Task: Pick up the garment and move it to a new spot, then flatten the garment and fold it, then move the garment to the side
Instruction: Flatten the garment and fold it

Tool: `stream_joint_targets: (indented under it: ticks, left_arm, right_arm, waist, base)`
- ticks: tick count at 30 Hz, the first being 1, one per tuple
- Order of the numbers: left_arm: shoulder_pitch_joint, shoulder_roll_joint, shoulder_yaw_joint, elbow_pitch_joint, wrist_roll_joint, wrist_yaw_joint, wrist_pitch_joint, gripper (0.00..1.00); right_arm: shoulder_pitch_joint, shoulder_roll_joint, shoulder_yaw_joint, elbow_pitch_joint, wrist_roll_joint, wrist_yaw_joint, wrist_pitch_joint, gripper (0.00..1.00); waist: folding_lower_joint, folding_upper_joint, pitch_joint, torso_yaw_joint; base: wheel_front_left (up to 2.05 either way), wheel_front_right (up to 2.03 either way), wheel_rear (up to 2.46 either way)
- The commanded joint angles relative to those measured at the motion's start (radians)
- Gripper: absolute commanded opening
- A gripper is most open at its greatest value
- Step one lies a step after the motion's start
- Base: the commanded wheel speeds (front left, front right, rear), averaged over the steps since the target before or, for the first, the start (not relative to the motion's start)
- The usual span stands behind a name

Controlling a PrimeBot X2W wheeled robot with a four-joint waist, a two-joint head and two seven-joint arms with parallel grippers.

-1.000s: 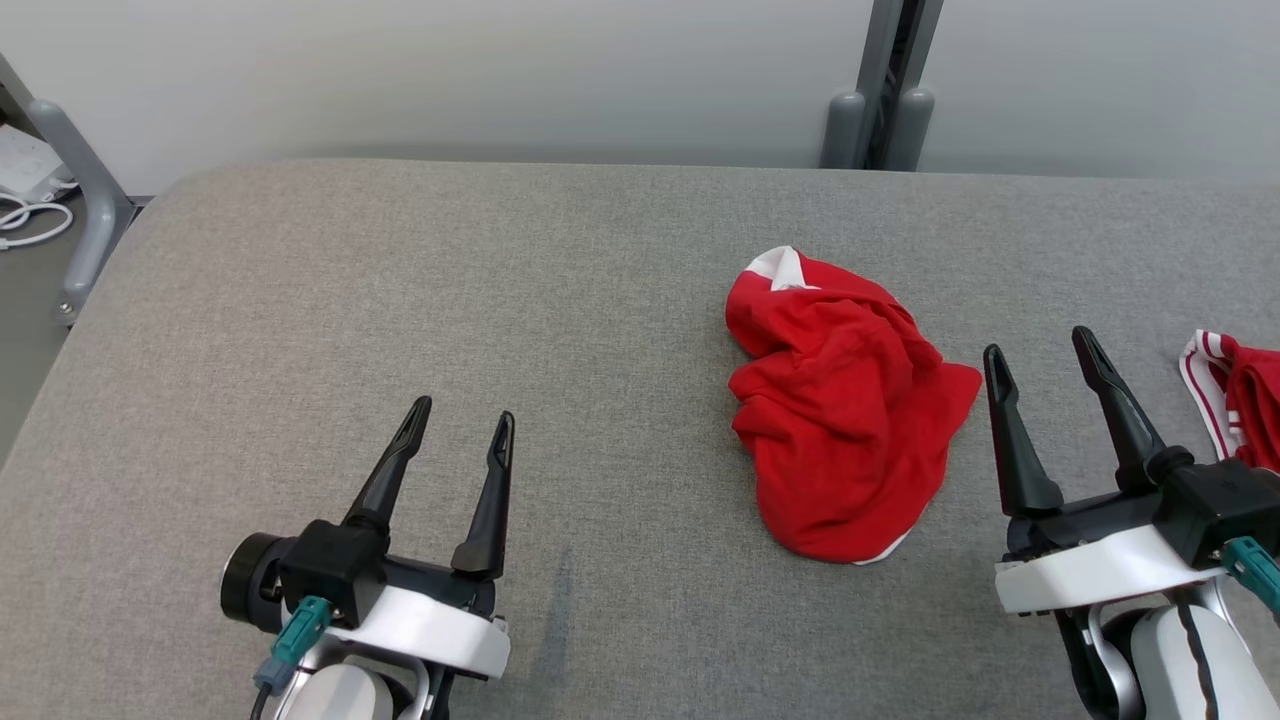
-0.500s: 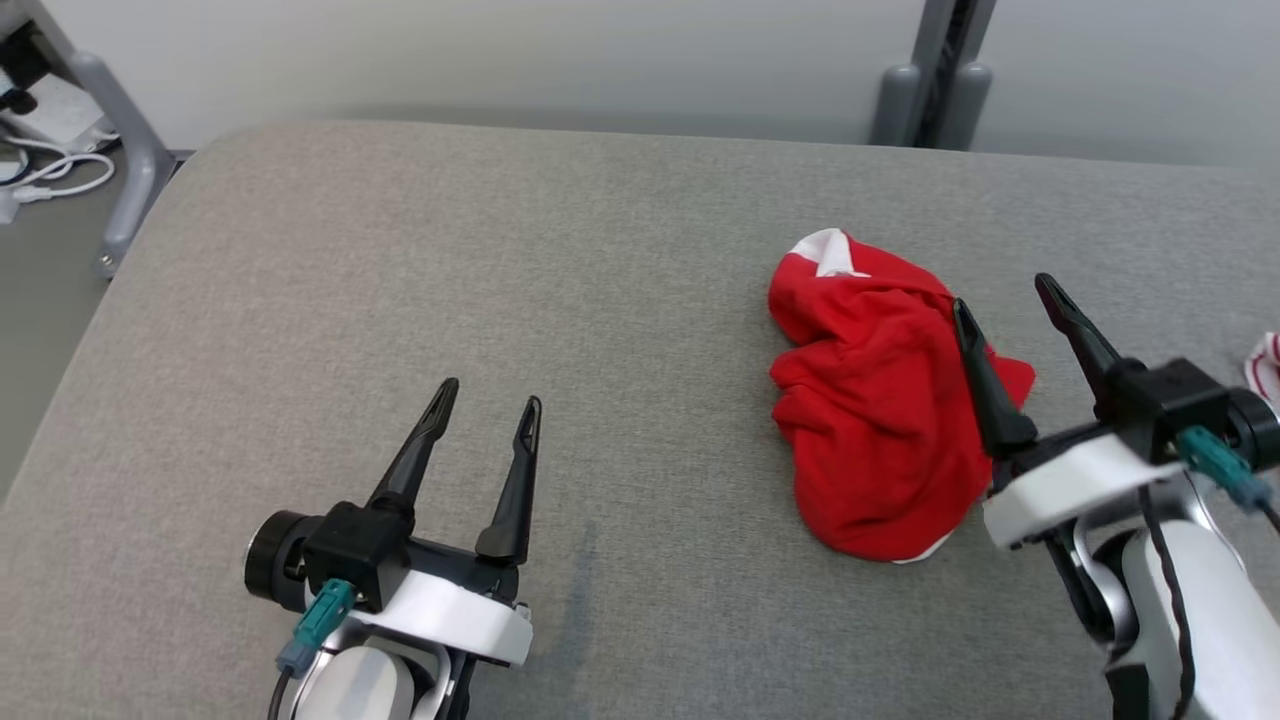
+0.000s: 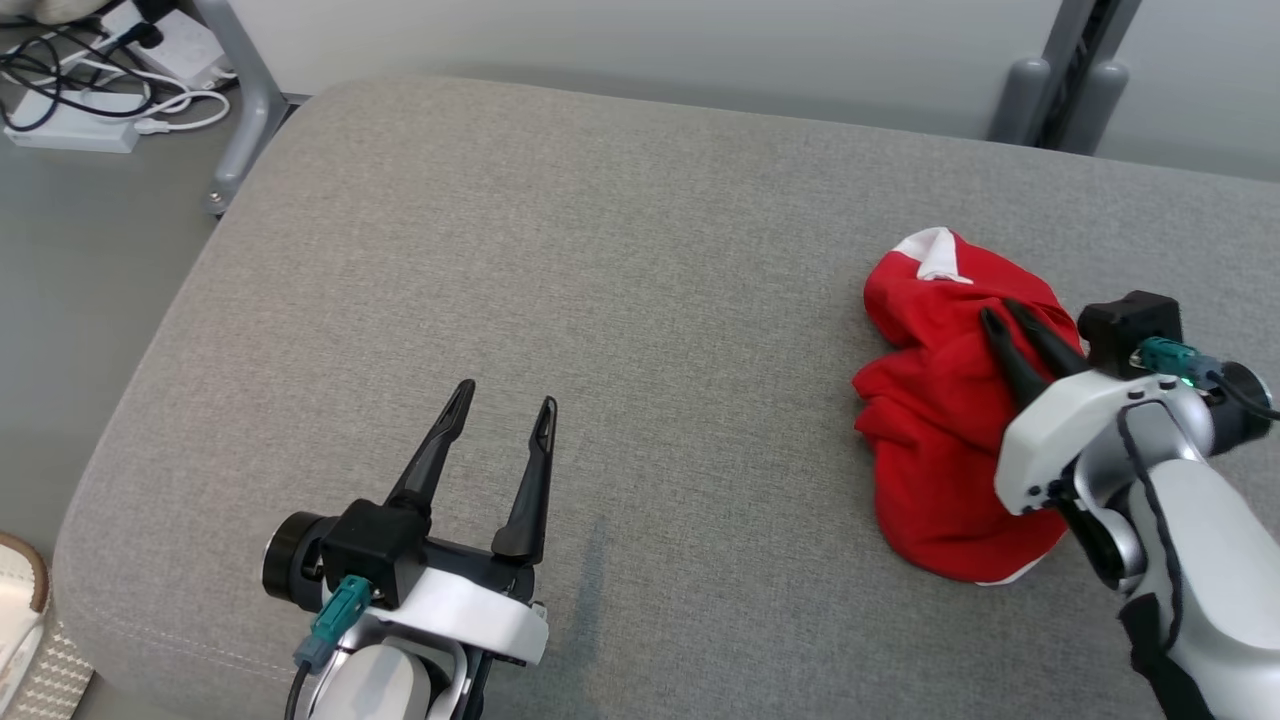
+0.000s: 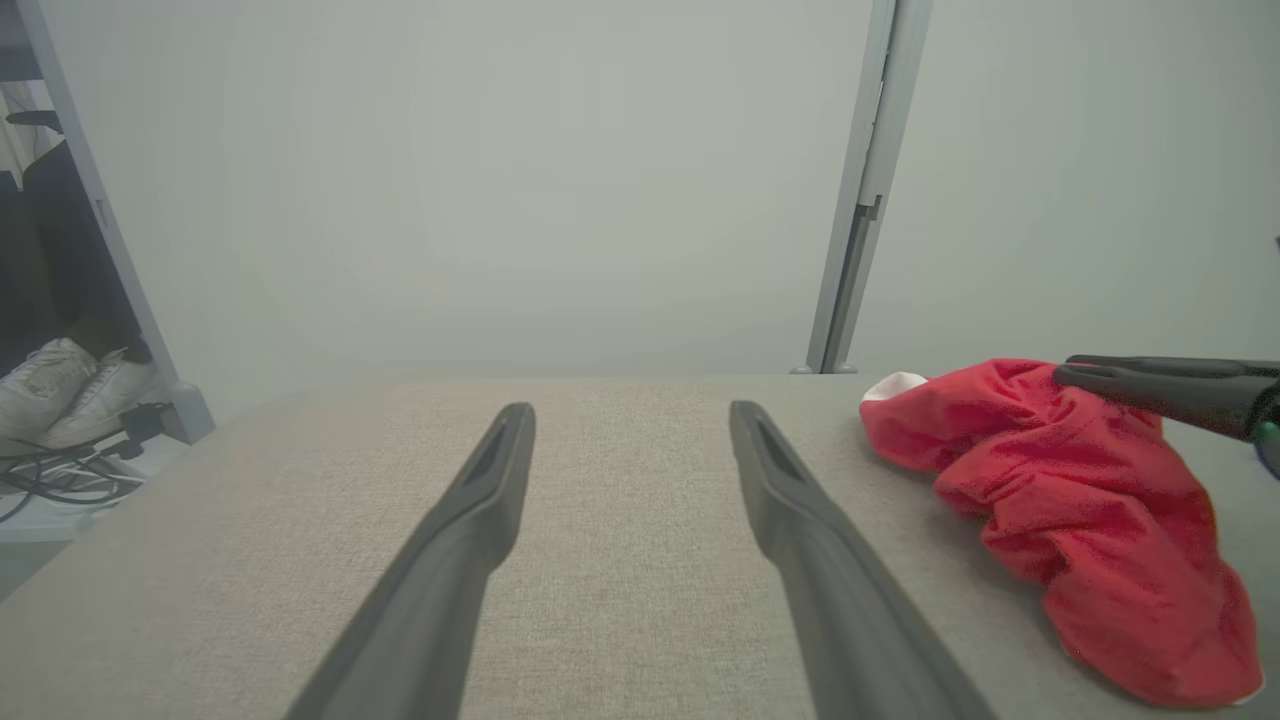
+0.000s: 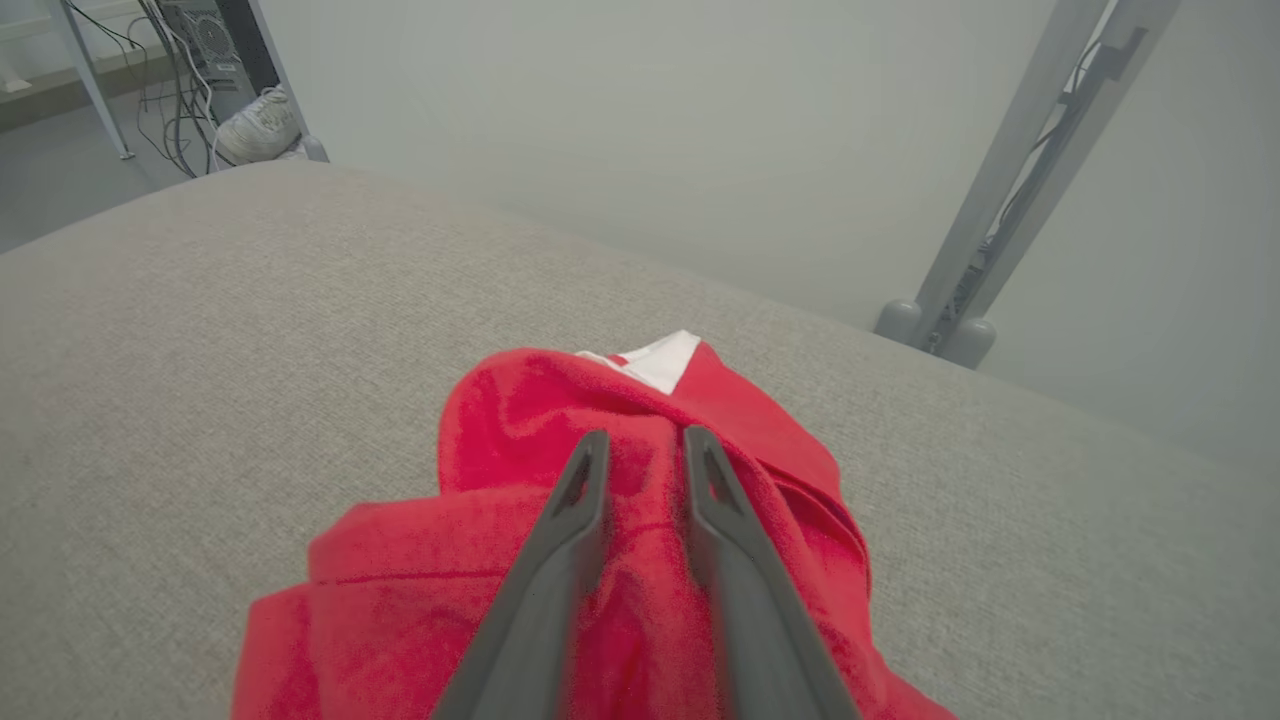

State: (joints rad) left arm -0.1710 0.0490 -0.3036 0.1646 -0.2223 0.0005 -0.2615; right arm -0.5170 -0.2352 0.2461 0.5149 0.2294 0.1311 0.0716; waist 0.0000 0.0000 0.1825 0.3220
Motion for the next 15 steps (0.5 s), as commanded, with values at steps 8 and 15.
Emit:
stream_joint_targets:
  ticks: [8, 15]
  left_arm:
    - [0.015, 0.003, 0.015, 0.009, 0.011, 0.001, -0.004, 1.00]
    - [0.027, 0.003, 0.028, -0.002, 0.025, -0.003, -0.004, 1.00]
  right_arm:
    - [-0.060, 0.031, 0.096, -0.059, 0.109, -0.001, -0.136, 0.00]
    - [-0.080, 0.047, 0.078, -0.199, 0.190, -0.001, -0.248, 0.00]
  waist:
    - [0.0000, 0.0000, -0.041, 0.020]
    - [0.0000, 0.0000, -0.057, 0.004]
  base:
    - [0.00, 0.00, 0.00]
    - [0.00, 0.00, 0.00]
